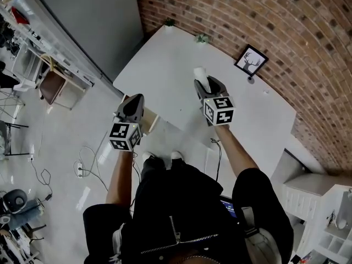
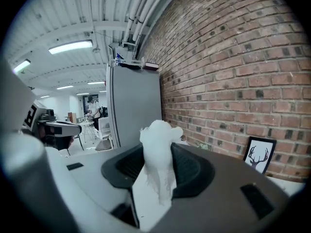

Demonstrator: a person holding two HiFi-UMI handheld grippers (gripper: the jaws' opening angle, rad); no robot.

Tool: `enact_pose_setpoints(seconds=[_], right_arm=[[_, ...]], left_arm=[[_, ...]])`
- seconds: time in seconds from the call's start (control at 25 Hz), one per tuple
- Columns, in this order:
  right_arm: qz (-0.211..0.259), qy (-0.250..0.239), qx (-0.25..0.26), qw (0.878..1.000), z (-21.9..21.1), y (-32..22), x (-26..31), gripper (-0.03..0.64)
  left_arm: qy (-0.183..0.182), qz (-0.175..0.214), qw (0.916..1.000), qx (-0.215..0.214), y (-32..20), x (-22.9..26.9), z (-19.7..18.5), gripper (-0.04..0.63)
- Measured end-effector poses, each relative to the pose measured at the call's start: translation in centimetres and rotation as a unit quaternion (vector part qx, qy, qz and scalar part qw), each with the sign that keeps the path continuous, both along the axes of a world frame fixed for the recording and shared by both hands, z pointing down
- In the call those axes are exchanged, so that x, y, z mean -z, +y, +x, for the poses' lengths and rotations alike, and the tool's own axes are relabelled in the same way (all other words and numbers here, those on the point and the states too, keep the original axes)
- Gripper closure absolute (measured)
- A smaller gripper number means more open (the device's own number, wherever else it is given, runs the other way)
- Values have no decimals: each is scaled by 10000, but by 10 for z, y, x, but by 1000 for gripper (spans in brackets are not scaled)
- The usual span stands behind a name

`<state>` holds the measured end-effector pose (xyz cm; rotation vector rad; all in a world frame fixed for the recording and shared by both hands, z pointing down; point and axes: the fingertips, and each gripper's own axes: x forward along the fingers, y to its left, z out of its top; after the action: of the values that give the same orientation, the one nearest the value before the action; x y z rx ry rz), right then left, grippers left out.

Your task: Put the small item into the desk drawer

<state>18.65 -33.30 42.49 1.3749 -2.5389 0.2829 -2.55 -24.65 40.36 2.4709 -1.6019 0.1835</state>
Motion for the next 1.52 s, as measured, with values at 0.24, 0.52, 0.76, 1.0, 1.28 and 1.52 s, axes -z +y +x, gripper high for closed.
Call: enact_pose_setpoints(seconds=[0.24, 0.52, 0.76, 1.0, 1.28, 1.52], right_arm=[[-27, -12, 242, 9997, -23, 0, 0, 446], [-30, 8, 947, 9955, -98, 6, -3, 446], [-13, 1, 1685, 9857, -185, 18, 0, 446], [-17, -57, 2298, 9732, -259, 39, 5, 445], [-116, -62, 2752, 9613, -315, 58, 1, 446], [-299, 8, 2858, 9578, -340, 66, -16, 445]], left_arm=[[-58, 83, 9997, 232, 6, 8, -21, 574], [-54, 107, 9965, 825, 30, 7, -75, 574], [-78, 108, 9878, 1554, 64, 7, -145, 574], [-80, 59, 9762, 2165, 100, 5, -201, 574], [-37, -41, 9677, 2520, 125, -3, -234, 574], [-9, -237, 9664, 2560, 132, -19, -248, 574]])
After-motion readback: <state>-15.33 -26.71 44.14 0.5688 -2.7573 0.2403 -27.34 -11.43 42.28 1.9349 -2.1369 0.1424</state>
